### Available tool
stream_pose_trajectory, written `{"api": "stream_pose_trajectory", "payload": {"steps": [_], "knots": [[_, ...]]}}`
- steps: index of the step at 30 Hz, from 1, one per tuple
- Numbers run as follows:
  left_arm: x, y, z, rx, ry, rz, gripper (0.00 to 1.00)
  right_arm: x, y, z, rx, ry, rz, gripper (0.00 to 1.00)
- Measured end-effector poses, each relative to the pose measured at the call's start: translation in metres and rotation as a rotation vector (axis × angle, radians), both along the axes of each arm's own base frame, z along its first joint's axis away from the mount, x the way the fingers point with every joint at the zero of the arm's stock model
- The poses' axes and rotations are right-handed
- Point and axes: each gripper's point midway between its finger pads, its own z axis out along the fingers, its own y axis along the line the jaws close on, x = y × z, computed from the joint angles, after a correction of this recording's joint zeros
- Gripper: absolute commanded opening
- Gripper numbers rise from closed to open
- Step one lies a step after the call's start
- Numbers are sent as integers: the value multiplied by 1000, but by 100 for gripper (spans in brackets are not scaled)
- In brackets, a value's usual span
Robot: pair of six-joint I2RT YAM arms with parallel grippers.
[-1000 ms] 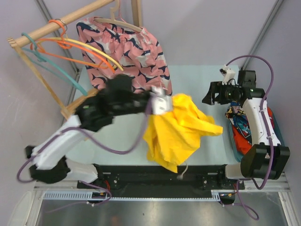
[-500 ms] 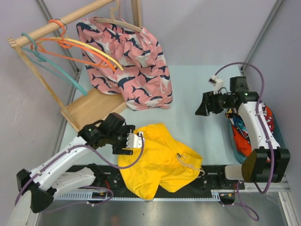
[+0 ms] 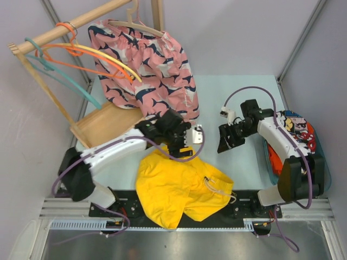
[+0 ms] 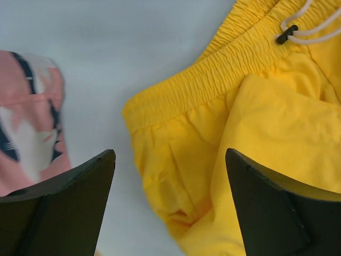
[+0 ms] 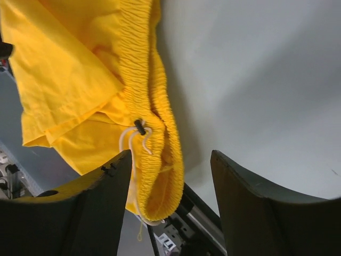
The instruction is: Place the shorts on the hanger
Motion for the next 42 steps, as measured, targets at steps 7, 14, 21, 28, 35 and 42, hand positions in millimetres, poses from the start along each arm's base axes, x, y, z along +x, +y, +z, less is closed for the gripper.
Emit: {"api": "stream_pose_trajectory", "payload": {"steps": [7, 14, 21, 28, 35, 42], "knots": [[31, -26, -81, 153, 85, 119, 76, -1, -16, -24, -103, 51, 21, 61], [48, -15, -111, 239, 133, 181, 8, -12, -20, -44, -133, 145, 78, 59], [87, 36, -96, 220, 150, 322, 0, -22, -16, -60, -128, 230, 134, 56], [100, 56, -31, 111, 16, 340, 4, -38, 1, -75, -135, 302, 233, 50], [75, 43, -24, 41, 54, 196, 94, -44, 1, -89, -173, 355, 260, 46], [48, -5, -38, -4, 75, -168, 98, -46, -4, -99, -193, 401, 254, 47]]}}
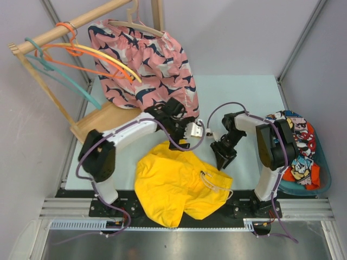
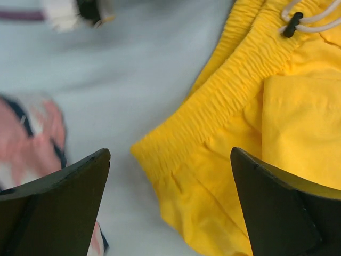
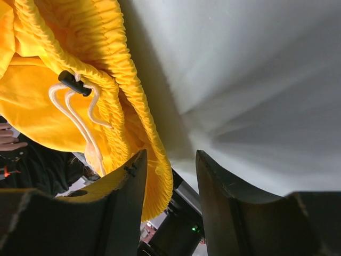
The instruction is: Place the shorts on the hanger
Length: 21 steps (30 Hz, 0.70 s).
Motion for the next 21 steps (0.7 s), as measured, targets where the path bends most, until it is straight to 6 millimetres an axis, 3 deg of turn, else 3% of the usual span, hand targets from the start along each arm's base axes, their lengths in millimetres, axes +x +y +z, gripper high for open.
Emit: {"api": "stream_pose_trajectory", "payload": {"steps": [4, 7, 10, 11, 13, 14, 16, 21], "knots": [[-1, -33, -28, 41, -2, -183, 94, 2, -3, 1, -1, 3, -16, 48], [-9, -39, -55, 87, 4, -288, 79, 4, -5, 2, 0, 1, -23, 49], [-21, -33, -72, 149, 15, -374, 65, 4, -6, 3, 0, 6, -23, 51], [-25, -29, -76, 173, 22, -399, 51, 3, -6, 4, -1, 7, -23, 52], [-31, -21, -80, 211, 28, -434, 37, 3, -6, 5, 1, 8, -17, 54], [-33, -18, -81, 227, 24, -452, 19, 3, -6, 5, 2, 9, -13, 55], [-34, -12, -81, 252, 8, -480, 3, 2, -6, 6, 4, 8, 1, 58], [-36, 10, -68, 308, -12, -483, 0, -3, -4, 8, 6, 10, 43, 64]]}}
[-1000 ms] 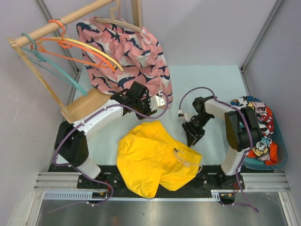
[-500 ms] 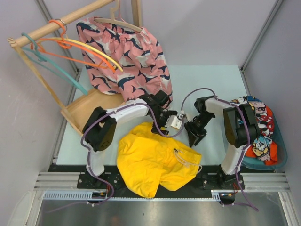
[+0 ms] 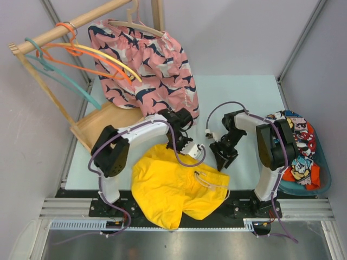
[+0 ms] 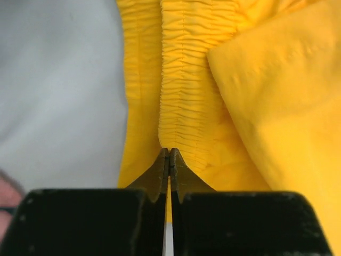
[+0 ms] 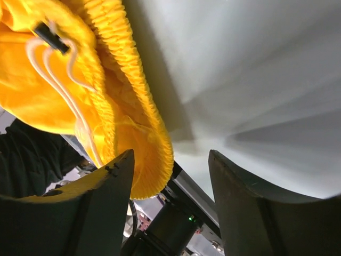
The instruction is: Place the shorts on the hanger
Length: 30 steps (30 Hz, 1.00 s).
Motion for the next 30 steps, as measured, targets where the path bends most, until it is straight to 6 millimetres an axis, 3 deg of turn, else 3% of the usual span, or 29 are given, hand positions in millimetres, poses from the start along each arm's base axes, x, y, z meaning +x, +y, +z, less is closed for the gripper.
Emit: {"api": "stream_pose_trajectory", "payload": {"steps": [7, 10, 15, 20, 22, 24, 27, 30], "knots": [[11, 28, 59, -54, -103, 59, 0, -4, 1, -1, -14, -7, 49, 61], [7, 37, 67, -51, -122, 58, 0, -6, 4, -1, -13, -7, 68, 61], [3, 49, 54, -1, -107, 65, 0, -11, 5, -2, -13, 6, 100, 62], [9, 73, 38, 44, -89, 119, 0, -7, 3, -2, -12, -4, 97, 85], [11, 83, 29, 65, -82, 141, 0, 2, 1, 1, -4, -22, 72, 95], [9, 91, 21, 83, -74, 153, 0, 18, -2, 7, 21, -47, 13, 100], [12, 94, 17, 91, -84, 162, 0, 45, -9, 21, 96, -84, -109, 100], [18, 92, 15, 86, -91, 174, 0, 49, -14, 34, 149, -82, -161, 100]]}}
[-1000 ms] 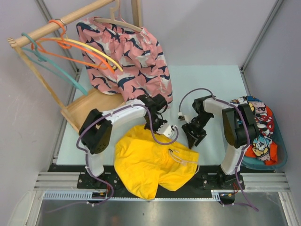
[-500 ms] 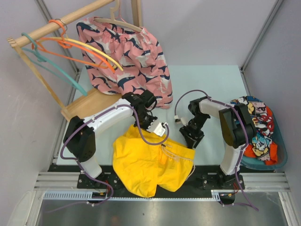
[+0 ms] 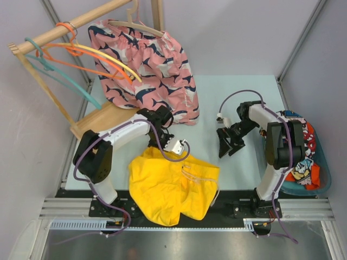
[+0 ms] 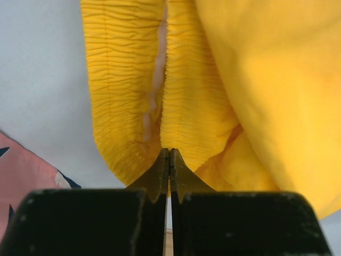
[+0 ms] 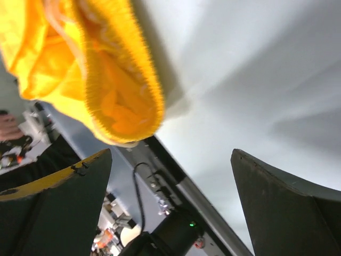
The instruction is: Place the shorts on the hanger
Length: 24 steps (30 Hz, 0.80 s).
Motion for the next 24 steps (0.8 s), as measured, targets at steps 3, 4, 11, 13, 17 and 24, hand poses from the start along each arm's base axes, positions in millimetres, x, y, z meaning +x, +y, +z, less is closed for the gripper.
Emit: {"api": "stream_pose_trajectory", "payload": {"steps": [3, 4, 11, 13, 17, 24], "knots": [[9, 0, -6, 4, 8, 30, 0, -11, 11, 8, 42, 24, 38, 100], [13, 1, -7, 4, 12, 45, 0, -16, 17, 9, 50, 28, 66, 100], [28, 4, -10, -6, 6, 113, 0, -50, 54, 13, 96, 49, 272, 100], [28, 4, -10, -8, 8, 121, 0, -55, 60, 10, 92, 64, 301, 83], [28, 4, -10, -12, 15, 134, 2, -55, 64, -6, 49, 81, 316, 20], [30, 6, 2, -44, 5, 194, 64, -34, 37, -25, -63, 49, 262, 0]]}}
